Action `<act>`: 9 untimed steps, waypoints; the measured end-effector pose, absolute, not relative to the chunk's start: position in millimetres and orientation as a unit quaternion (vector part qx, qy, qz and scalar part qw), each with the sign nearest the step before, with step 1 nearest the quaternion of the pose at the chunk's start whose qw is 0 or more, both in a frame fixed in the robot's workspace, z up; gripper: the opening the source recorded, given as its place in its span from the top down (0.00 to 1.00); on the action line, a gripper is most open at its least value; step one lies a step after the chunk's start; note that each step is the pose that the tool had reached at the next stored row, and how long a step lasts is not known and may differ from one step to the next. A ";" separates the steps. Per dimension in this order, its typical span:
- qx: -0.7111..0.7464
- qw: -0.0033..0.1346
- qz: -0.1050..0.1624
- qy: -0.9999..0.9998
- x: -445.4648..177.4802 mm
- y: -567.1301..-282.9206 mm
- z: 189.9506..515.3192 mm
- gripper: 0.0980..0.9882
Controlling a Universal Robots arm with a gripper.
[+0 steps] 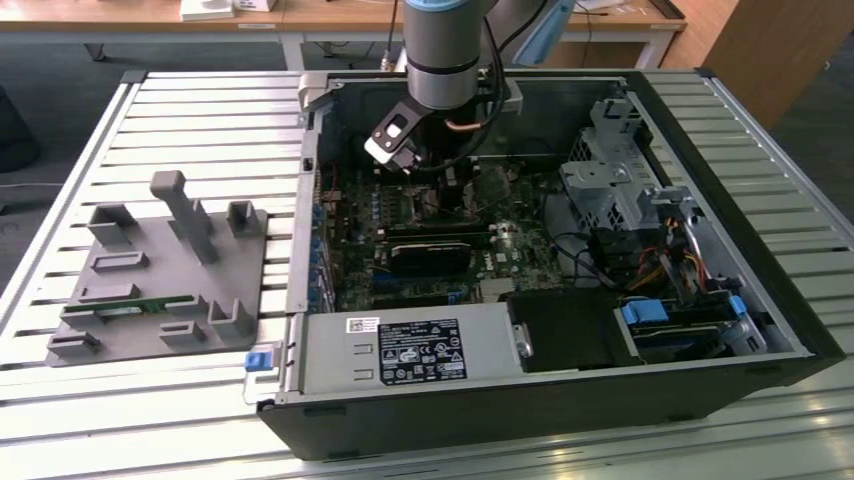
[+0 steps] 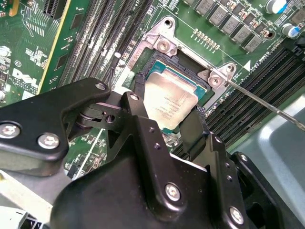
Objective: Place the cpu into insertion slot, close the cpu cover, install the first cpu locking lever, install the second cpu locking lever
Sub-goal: 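Place the cpu into insertion slot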
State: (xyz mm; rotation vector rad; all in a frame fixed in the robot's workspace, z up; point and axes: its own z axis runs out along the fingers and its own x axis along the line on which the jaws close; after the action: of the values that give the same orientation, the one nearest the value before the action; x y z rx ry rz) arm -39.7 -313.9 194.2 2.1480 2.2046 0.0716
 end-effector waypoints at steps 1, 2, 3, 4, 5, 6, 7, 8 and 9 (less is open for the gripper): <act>0.697 0.031 0.023 0.716 -39.7 -313.9 194.1 0.51; 0.697 0.031 0.023 0.716 -39.7 -313.9 194.1 0.51; 0.697 0.031 0.023 0.716 -39.7 -313.9 194.1 0.51; 0.697 0.031 0.023 0.716 -39.7 -313.9 194.1 0.51; 0.697 0.031 0.023 0.716 -39.7 -313.9 194.1 0.51; 0.697 0.031 0.023 0.716 -39.7 -313.9 194.0 0.51; 0.697 0.031 0.023 0.716 -39.7 -313.8 194.0 0.49; 0.697 0.031 0.024 0.716 -39.8 -313.8 194.0 0.49; 0.697 0.031 0.024 0.716 -39.8 -313.8 194.0 0.42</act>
State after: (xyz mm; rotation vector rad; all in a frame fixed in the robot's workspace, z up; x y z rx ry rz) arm -39.8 -313.8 194.0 2.1481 2.2045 0.0725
